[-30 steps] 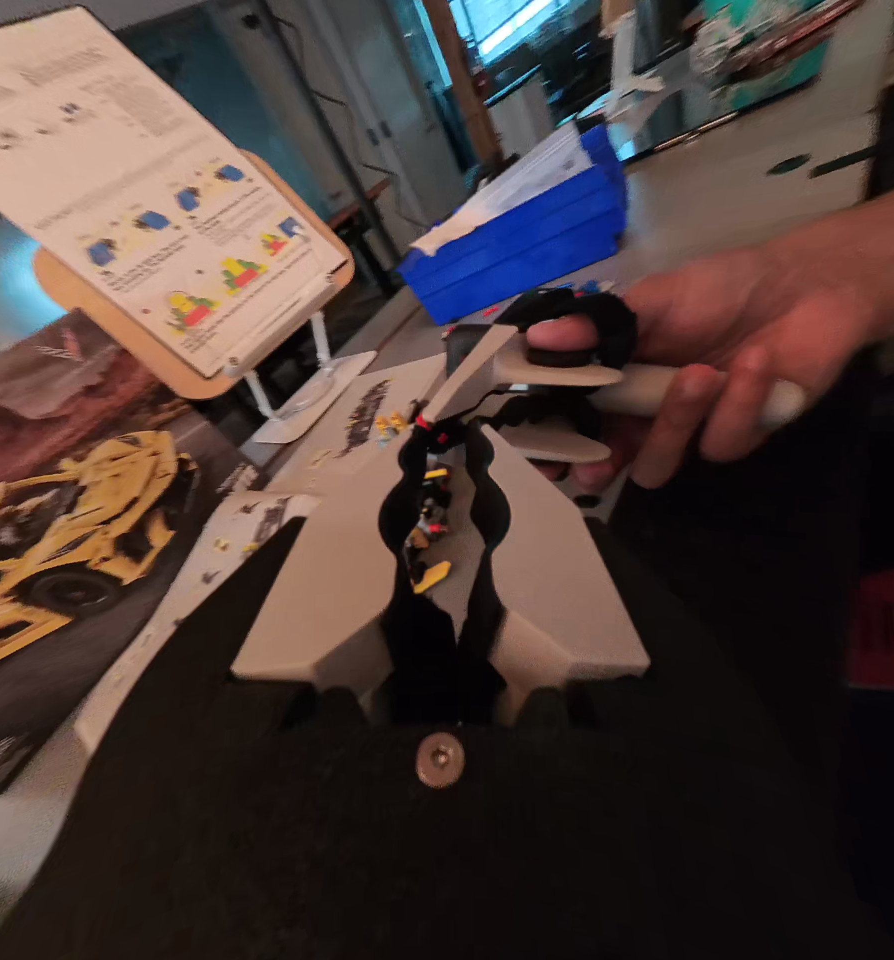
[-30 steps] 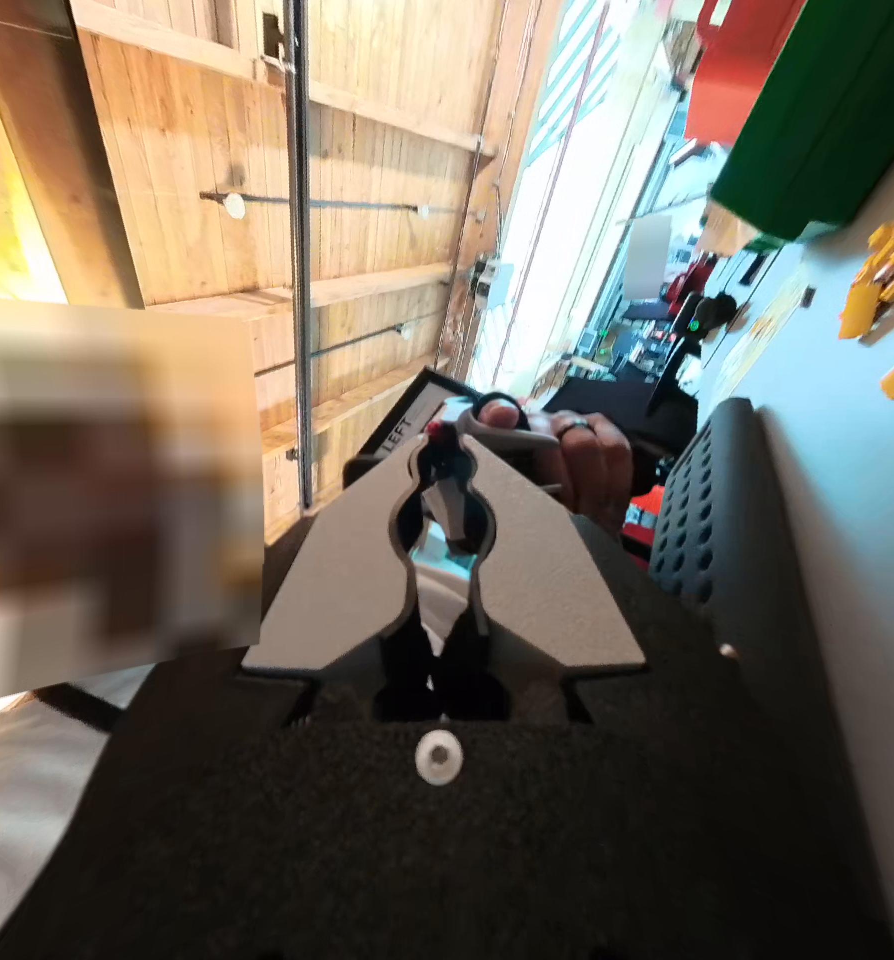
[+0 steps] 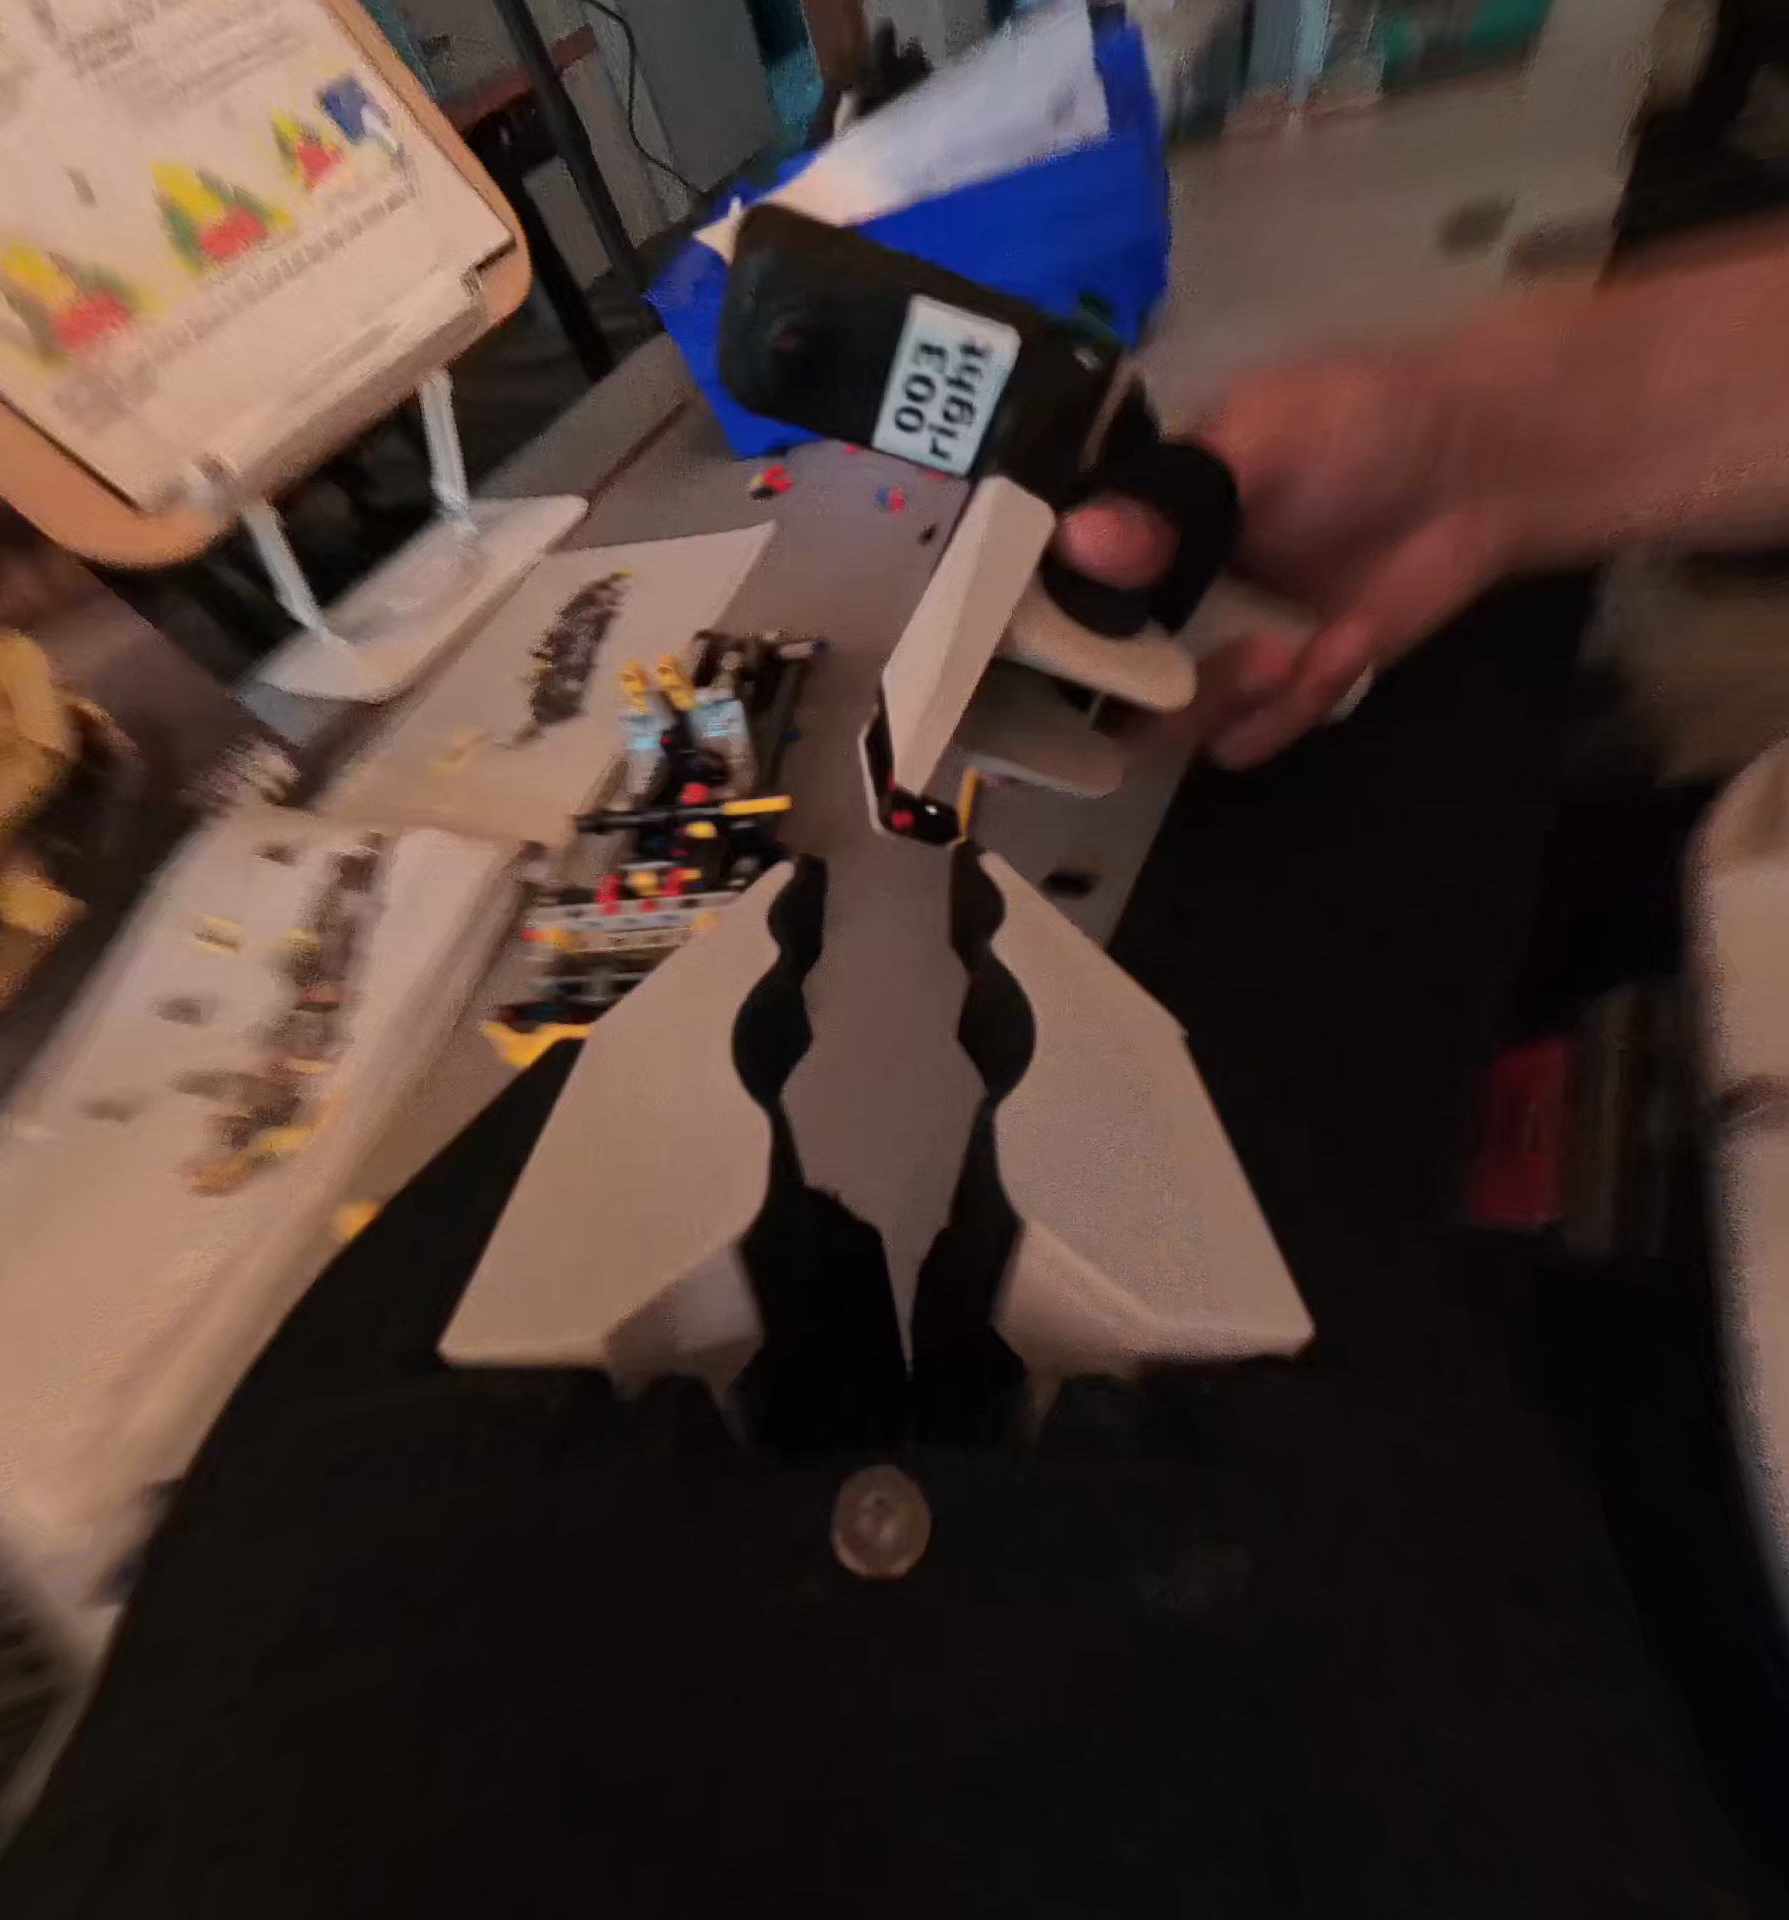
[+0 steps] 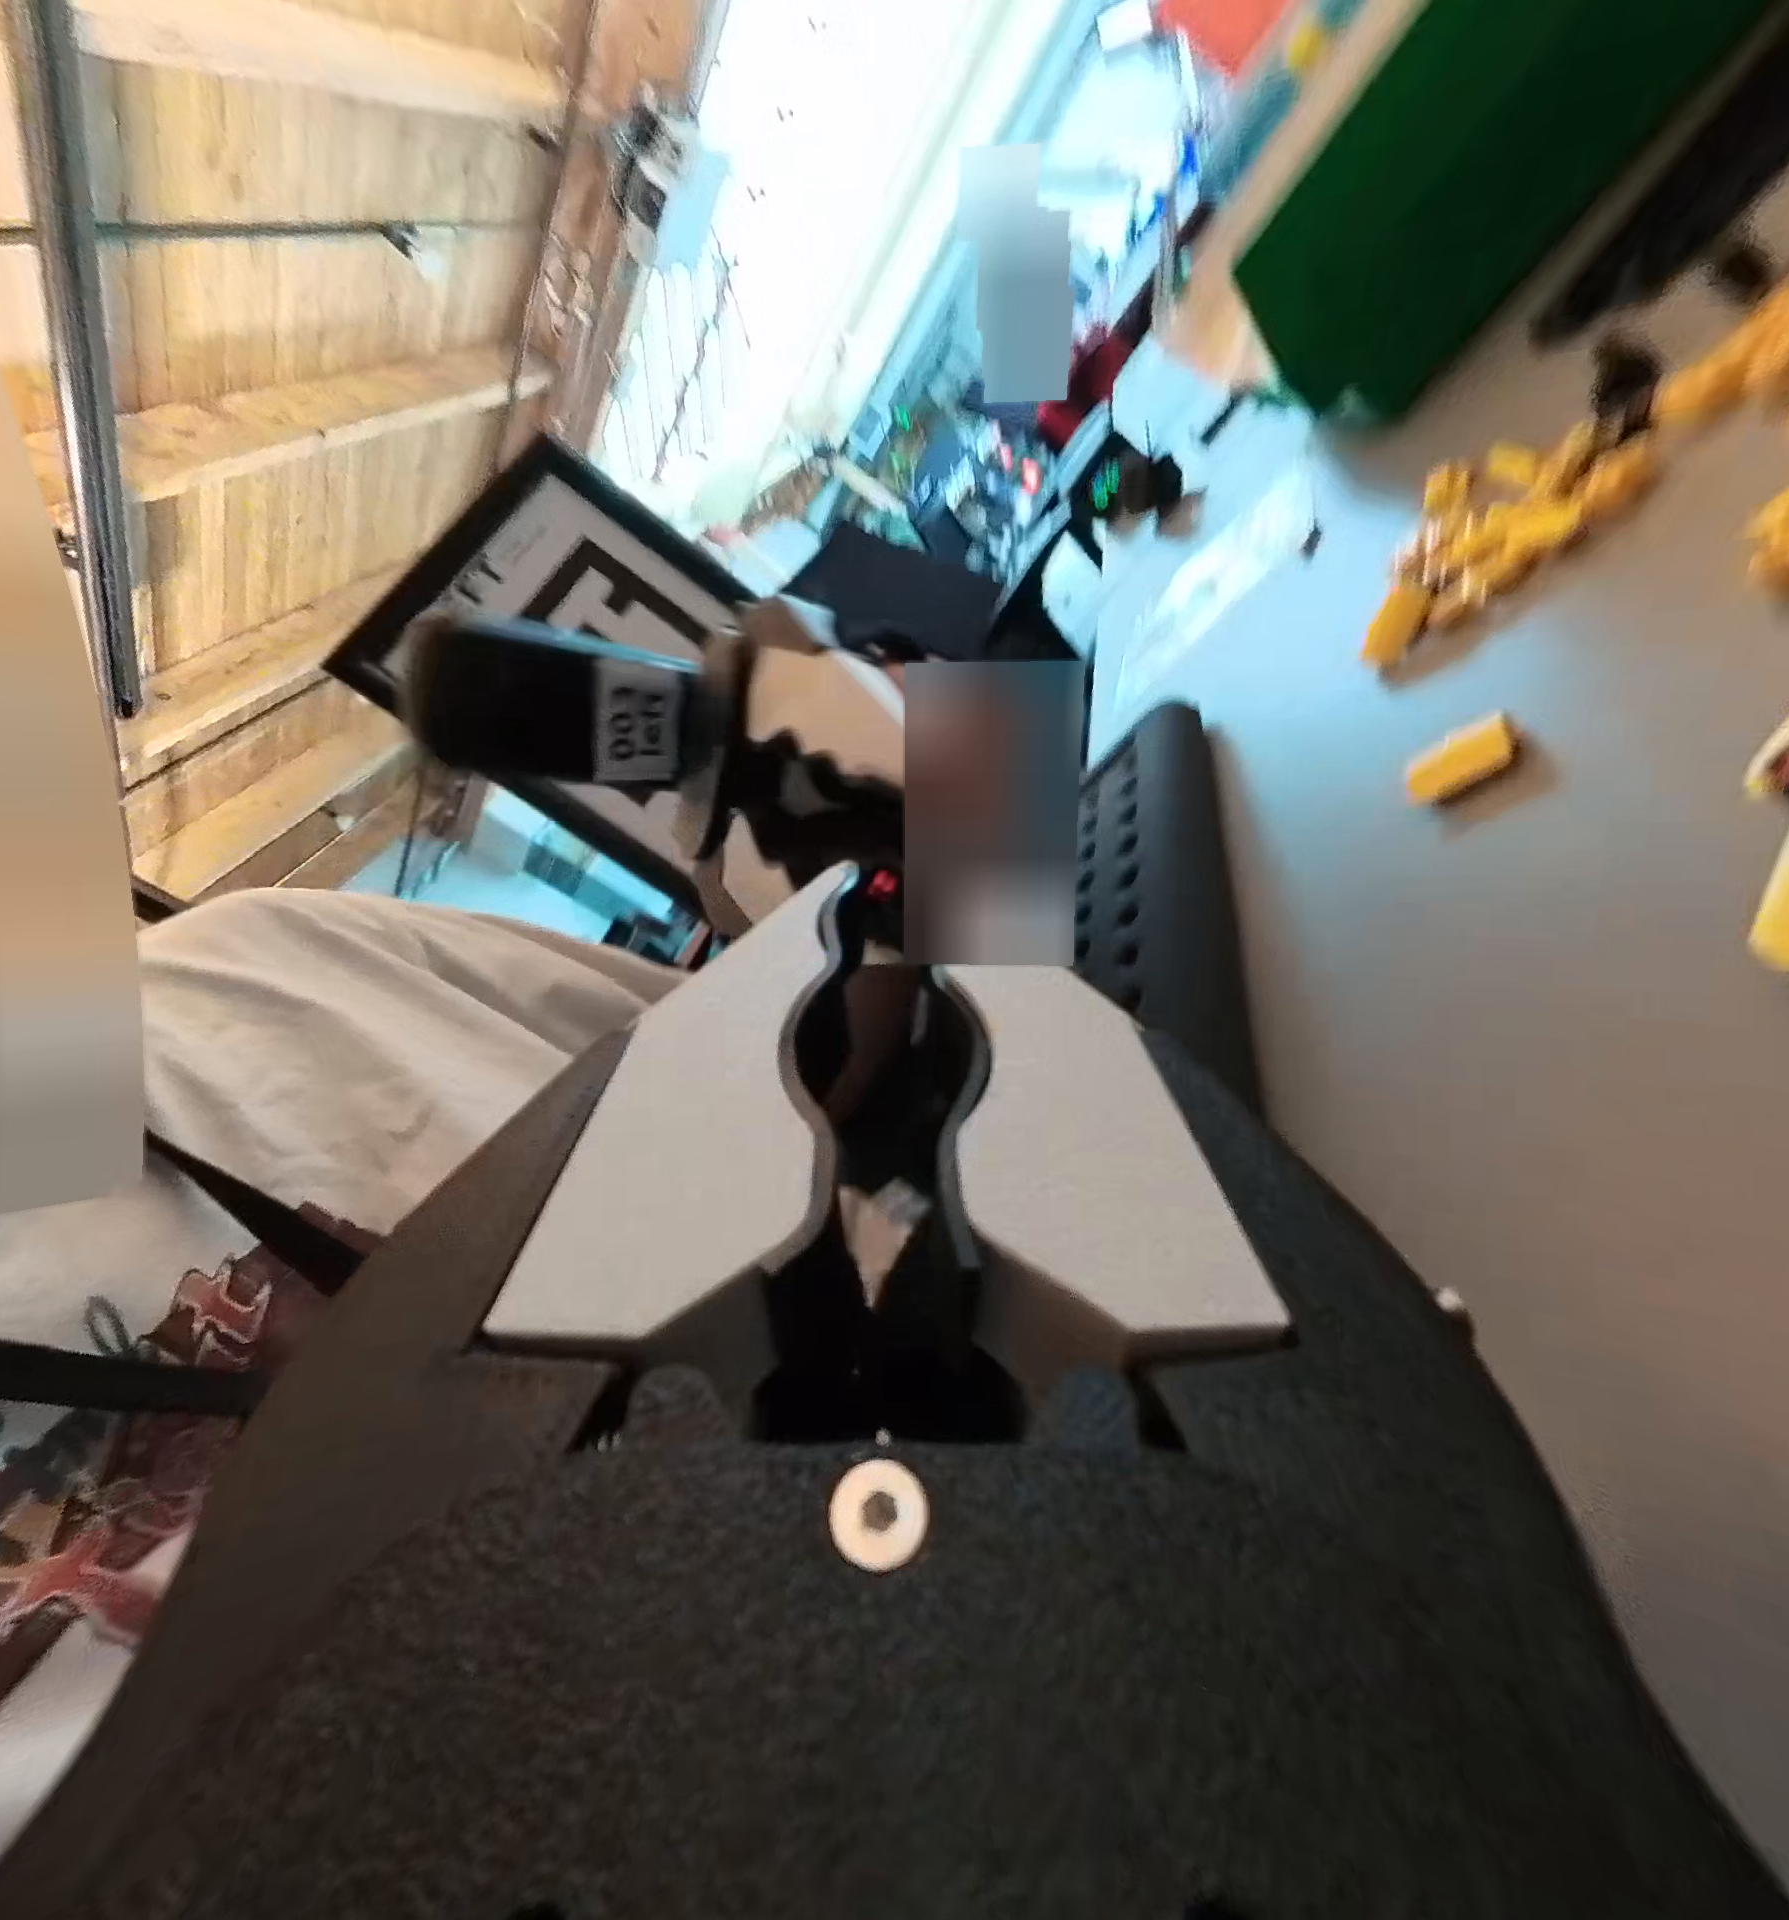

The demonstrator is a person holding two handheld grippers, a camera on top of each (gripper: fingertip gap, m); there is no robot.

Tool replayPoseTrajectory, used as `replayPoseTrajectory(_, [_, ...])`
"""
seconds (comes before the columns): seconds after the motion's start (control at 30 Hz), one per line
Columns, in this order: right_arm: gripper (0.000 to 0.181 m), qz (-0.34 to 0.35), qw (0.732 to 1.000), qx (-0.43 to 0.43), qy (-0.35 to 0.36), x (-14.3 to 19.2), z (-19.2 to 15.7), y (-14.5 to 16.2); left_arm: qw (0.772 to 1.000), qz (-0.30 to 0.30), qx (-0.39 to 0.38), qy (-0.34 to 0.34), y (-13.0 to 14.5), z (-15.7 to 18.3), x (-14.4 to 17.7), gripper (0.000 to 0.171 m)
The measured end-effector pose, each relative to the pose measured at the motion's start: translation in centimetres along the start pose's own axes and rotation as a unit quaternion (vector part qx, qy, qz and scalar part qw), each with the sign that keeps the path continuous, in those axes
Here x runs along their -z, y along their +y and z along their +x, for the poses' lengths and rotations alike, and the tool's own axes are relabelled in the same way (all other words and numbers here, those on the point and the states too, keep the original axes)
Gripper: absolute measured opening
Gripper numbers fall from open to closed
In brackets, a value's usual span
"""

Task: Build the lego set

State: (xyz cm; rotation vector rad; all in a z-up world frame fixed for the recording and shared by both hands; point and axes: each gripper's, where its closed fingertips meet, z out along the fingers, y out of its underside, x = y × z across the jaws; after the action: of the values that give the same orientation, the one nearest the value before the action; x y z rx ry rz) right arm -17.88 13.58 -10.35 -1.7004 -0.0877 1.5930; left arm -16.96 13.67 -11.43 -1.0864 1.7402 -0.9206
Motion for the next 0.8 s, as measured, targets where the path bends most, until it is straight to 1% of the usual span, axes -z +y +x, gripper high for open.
replayPoseTrajectory(0.03, [0.006,0.022,0.999,0.029,-0.003,0.3,-0.3,-0.7,0.997,0.024,0.069,0.036,-0.4,0.3,0.0,0.024])
replayPoseTrajectory(0.07, [0.005,0.035,0.998,0.061,0.004,0.4,-0.3,-1.1,0.989,0.052,0.123,0.069,-0.9,0.5,0.1,0.026])
replayPoseTrajectory(0.1, [0.006,0.041,0.995,0.091,0.01,0.5,-0.4,-1.3,0.981,0.079,0.16,0.079,-1.3,0.3,0.2,0.022])
replayPoseTrajectory(0.13, [0.006,0.048,0.992,0.119,0.001,0.5,-0.8,-1.3,0.975,0.099,0.18,0.09,-1.5,0.3,0.2,0.017])
replayPoseTrajectory(0.17, [0.006,0.06,0.988,0.142,-0.006,0.5,-1.2,-1.4,0.971,0.11,0.189,0.1,-1.7,0.4,0.2,0.015])
replayPoseTrajectory(0.2, [0.006,0.06,0.986,0.156,0.005,0.5,-1.0,-1.2,0.969,0.119,0.19,0.103,-1.9,0.5,0.1,0.013])
replayPoseTrajectory(0.27, [0.006,0.056,0.984,0.17,0.005,0.4,-1.1,-1.1,0.97,0.127,0.182,0.099,-2.1,0.5,0.0,0.011])
replayPoseTrajectory(0.37, [0.006,0.06,0.982,0.181,0.008,0.4,-1.1,-1.1,0.972,0.112,0.178,0.102,-1.7,0.9,-0.6,0.01])
replayPoseTrajectory(0.43, [0.006,0.053,0.981,0.185,0.012,0.2,-1.0,-0.9,0.972,0.116,0.182,0.098,-1.7,0.8,-0.7,0.005])
replayPoseTrajectory(0.53, [0.006,0.051,0.983,0.176,0.008,0.3,-1.0,-1.0,0.971,0.12,0.184,0.094,-1.6,0.7,-0.8,0.004])
replayPoseTrajectory(0.6, [0.007,0.052,0.984,0.17,0.012,0.5,-0.7,-1.2,0.982,0.119,0.139,0.055,-1.5,0.2,-0.8,0.004])
replayPoseTrajectory(0.67, [0.019,0.046,0.988,0.145,0.014,0.8,-0.3,-1.2,0.993,0.105,0.05,-0.017,-1.1,-0.8,-0.6,0.004])
replayPoseTrajectory(0.7, [0.025,0.032,0.992,0.121,0.009,0.8,-0.1,-0.9,0.994,0.094,-0.004,-0.048,-0.9,-1.0,-0.6,0.004])
replayPoseTrajectory(0.77, [0.033,0.016,0.997,0.065,-0.025,0.7,-0.4,-0.5,0.987,0.075,-0.106,-0.099,-0.7,-1.1,-0.6,0.003])
replayPoseTrajectory(0.8, [0.033,0.015,0.998,0.045,-0.038,0.7,-0.6,-0.6,0.979,0.066,-0.151,-0.116,-0.6,-1.0,-0.7,0.003])
